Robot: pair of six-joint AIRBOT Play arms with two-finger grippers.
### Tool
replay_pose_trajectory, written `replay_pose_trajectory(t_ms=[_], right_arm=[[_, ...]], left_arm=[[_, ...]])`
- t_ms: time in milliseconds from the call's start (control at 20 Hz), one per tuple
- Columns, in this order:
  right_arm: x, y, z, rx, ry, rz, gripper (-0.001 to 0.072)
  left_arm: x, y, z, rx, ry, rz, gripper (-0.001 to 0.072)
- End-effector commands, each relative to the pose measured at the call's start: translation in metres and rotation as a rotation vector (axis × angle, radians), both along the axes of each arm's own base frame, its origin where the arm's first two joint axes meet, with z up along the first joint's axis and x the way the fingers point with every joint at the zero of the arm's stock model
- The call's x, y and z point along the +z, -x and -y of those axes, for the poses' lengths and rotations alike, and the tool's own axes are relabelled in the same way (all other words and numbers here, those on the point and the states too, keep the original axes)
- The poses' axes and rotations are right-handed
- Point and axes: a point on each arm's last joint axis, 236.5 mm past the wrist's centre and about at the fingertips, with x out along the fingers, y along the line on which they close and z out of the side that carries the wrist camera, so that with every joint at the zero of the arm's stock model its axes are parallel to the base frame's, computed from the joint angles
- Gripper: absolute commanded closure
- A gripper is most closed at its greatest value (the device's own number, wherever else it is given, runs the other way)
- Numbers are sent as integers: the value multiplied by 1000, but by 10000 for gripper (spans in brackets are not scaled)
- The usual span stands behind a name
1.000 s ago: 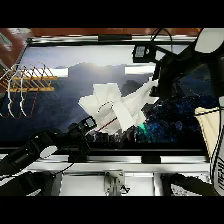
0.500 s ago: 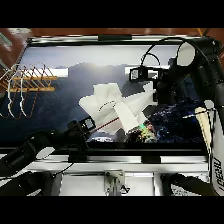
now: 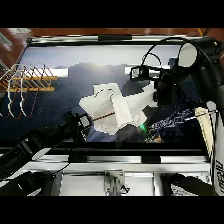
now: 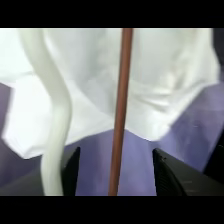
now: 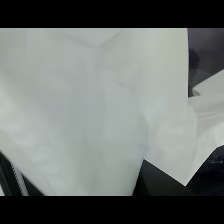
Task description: Fold the shirts.
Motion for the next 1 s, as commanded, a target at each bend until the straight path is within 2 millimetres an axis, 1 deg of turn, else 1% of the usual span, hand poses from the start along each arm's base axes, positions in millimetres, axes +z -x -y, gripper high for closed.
replay_pose_trajectory(t_ms=[0,50,150,250,300,350,400,450,500,550,600,650,750,800,900,950], right_arm=[[14,7,4,-22,-8,27,625],[20,10,4,-34,-17,39,625],[31,15,6,-82,-39,63,625],[41,21,6,-120,-64,83,625],[45,24,4,-125,-82,87,625],[49,28,0,-134,-107,82,625],[51,33,-3,-144,-125,75,625],[53,36,-5,-159,-141,68,626],[55,39,-7,-174,-158,63,626],[57,40,-9,-188,-172,59,626],[59,42,-11,-196,-186,58,626],[61,44,-12,-202,-198,61,626],[67,47,-12,-206,-205,79,626],[72,50,-13,-212,-219,88,626],[81,56,-11,-236,-238,107,626],[85,58,-10,-241,-246,118,626]], left_arm=[[31,-31,-33,82,-28,115,164],[49,-42,-45,127,-6,147,164],[92,-61,-74,228,46,226,163],[135,-75,-105,324,90,306,163],[152,-78,-118,366,110,337,164],[163,-79,-128,405,144,346,164],[168,-80,-136,467,210,327,164],[166,-80,-141,541,288,279,164],[157,-79,-145,621,364,201,166],[141,-76,-144,703,455,89,168],[123,-71,-135,755,539,-30,168],[105,-65,-119,783,622,-154,167],[69,-58,-80,806,798,-394,165],[54,-59,-68,824,858,-462,165],[29,-70,-57,884,951,-544,164],[22,-78,-54,916,996,-574,164]])
